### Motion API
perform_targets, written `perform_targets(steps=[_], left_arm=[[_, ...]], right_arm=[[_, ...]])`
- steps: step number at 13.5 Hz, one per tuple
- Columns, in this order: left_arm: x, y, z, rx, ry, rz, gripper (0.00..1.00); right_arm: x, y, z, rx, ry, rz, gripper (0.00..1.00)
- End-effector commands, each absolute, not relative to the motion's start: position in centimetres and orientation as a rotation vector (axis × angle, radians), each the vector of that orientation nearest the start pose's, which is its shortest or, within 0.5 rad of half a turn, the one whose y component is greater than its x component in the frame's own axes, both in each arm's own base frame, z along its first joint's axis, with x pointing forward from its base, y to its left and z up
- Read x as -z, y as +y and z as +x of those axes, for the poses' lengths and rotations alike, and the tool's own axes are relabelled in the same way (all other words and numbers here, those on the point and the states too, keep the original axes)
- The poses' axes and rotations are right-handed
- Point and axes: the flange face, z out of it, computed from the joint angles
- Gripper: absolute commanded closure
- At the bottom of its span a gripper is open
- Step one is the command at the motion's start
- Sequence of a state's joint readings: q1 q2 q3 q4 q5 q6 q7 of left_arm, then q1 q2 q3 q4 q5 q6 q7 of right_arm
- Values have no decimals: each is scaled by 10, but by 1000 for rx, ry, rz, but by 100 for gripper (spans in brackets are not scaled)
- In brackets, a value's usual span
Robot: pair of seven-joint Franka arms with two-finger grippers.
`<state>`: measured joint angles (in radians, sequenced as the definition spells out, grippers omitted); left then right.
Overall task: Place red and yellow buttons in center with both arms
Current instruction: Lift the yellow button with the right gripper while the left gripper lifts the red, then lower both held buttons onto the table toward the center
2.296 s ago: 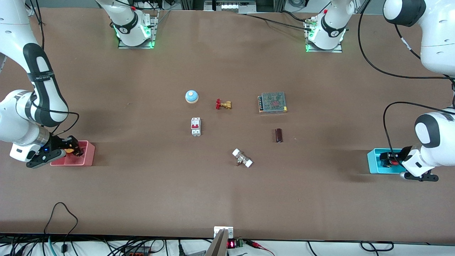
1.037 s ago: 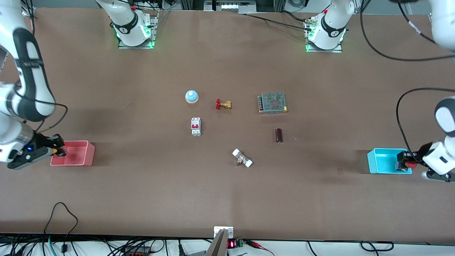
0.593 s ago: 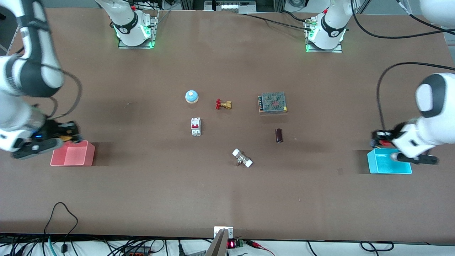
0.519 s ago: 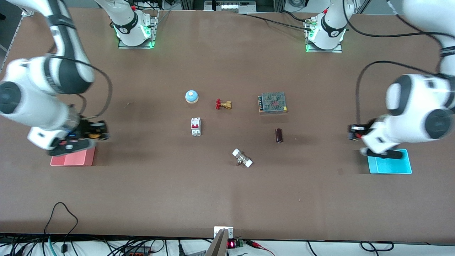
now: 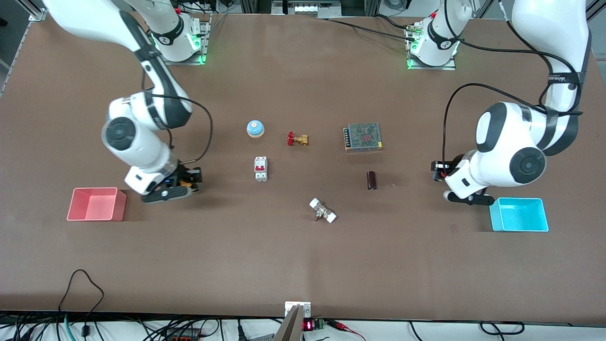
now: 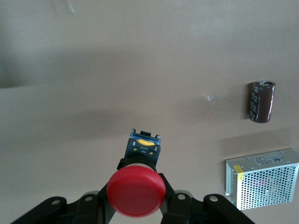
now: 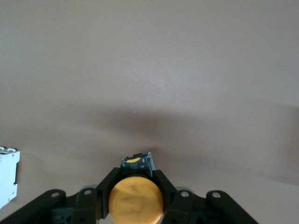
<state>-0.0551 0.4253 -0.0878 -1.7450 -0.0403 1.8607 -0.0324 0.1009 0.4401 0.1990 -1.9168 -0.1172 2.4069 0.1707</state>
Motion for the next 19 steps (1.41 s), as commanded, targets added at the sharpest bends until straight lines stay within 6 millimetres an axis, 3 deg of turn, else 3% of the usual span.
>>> perform_targets(steps=[1, 4, 9, 13, 17, 18, 19], left_arm=[[-298, -98, 609, -477, 146, -3171, 64], [-279, -96, 608, -442, -183, -3151, 64], [-244, -95, 609, -398, -261, -3152, 64], [-225, -92, 605, -376, -480, -3115, 63], [-209, -89, 604, -377, -496, -3115, 52], [-209, -89, 604, -377, -496, -3115, 45], [-211, -89, 604, -372, -494, -3115, 30]], right_arm=[[-260, 194, 602, 139, -266, -3146, 76], [-248, 198, 600, 135, -277, -3163, 75], [-230, 199, 599, 121, -213, -3160, 69], [-223, 200, 598, 115, -213, -3157, 62], [-223, 199, 598, 111, -213, -3158, 21], [-226, 200, 600, 118, -208, -3157, 5], [-233, 200, 602, 138, -214, -3153, 0]])
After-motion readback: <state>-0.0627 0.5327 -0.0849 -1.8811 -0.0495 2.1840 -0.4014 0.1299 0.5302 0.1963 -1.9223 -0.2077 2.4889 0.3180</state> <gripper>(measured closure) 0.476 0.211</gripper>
